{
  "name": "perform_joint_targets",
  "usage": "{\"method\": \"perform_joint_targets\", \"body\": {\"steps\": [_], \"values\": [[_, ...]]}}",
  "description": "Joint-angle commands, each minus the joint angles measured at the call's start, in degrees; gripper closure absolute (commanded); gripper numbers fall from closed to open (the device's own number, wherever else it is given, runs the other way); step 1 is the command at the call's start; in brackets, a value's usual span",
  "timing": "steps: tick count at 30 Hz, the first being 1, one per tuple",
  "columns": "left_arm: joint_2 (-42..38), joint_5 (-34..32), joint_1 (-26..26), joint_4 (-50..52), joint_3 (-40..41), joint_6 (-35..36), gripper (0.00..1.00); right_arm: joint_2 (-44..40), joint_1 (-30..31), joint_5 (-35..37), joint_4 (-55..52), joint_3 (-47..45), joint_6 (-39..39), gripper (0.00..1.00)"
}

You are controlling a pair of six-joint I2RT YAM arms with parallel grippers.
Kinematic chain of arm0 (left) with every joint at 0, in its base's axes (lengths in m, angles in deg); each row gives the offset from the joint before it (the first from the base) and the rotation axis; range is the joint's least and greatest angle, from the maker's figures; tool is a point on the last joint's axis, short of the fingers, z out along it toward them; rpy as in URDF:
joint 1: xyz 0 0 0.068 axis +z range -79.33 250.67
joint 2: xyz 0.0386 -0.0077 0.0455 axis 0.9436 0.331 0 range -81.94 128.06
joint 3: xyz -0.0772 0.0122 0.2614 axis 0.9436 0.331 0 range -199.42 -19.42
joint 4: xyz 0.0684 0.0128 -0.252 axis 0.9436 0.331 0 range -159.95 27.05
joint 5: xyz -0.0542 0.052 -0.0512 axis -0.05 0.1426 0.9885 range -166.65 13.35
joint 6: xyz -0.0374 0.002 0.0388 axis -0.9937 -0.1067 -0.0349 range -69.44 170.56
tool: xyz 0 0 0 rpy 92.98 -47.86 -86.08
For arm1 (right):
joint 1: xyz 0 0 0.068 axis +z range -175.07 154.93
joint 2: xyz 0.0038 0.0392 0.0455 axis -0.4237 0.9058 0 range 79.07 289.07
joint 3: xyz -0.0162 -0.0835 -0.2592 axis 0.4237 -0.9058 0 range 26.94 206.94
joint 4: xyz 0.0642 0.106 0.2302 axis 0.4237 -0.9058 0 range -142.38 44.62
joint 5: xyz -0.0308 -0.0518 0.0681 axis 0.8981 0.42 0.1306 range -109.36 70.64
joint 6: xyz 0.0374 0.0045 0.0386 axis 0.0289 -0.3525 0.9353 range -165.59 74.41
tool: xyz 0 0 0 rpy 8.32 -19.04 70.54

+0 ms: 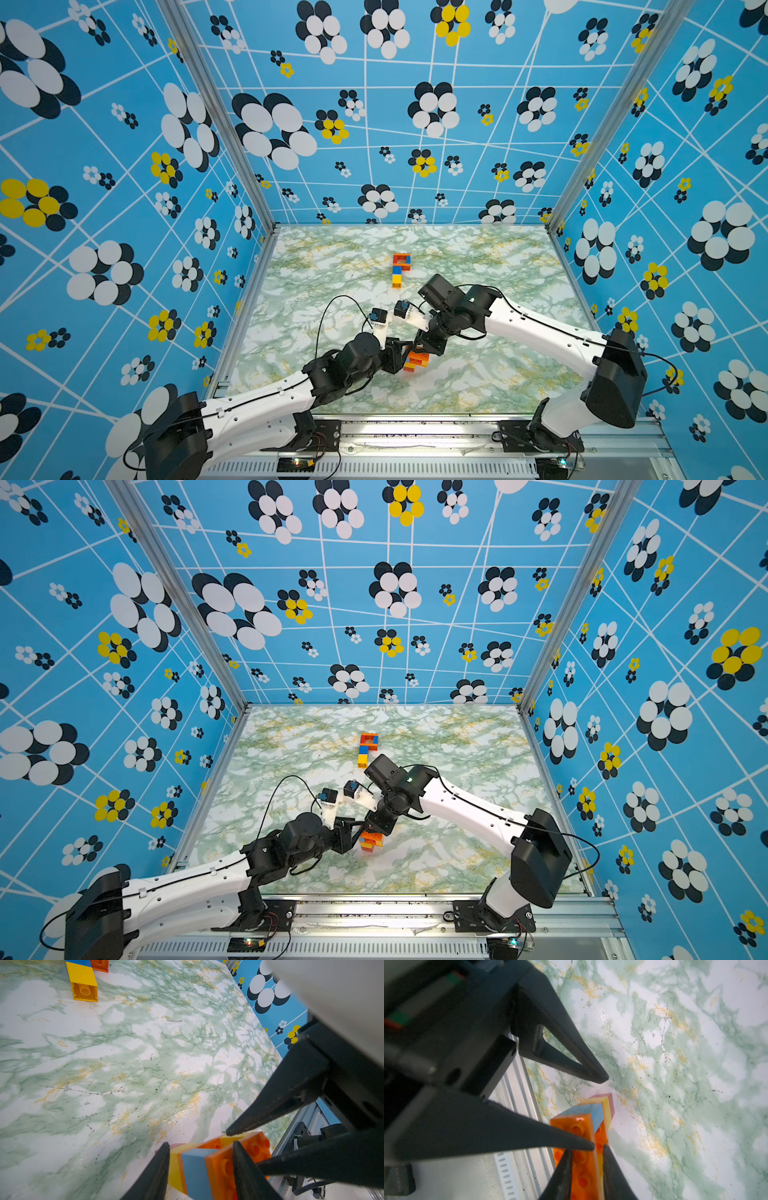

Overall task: Assemble the letter p with lego
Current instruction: Assemble the lego brick with the lego brick.

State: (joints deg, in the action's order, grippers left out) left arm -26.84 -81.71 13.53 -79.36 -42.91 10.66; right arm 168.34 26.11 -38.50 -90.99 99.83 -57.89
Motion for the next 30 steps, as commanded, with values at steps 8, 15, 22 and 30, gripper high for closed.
{"method": "perform_joint_targets", "body": {"steps": [8, 15, 22, 30], "values": [[2.1, -0.9, -1.1, 7.3, 2.1, 1.0, 0.49, 0.2, 0.5, 2.7, 1.1, -0.4, 2.0, 0.67], [2.5, -1.6, -1.1, 7.4, 2.5, 0.8, 0.49, -0.5, 0.2, 4.0, 1.4, -0.5, 2.8, 0.63], [3.3, -2.0, -1.2, 7.1, 2.5, 1.1, 0.49, -2.1, -0.3, 4.9, 1.8, -0.1, 3.7, 0.61], [3.7, -2.2, -1.1, 6.9, 2.3, 1.4, 0.49, -4.3, -0.9, 4.8, 2.3, -0.2, 5.0, 0.58]]}}
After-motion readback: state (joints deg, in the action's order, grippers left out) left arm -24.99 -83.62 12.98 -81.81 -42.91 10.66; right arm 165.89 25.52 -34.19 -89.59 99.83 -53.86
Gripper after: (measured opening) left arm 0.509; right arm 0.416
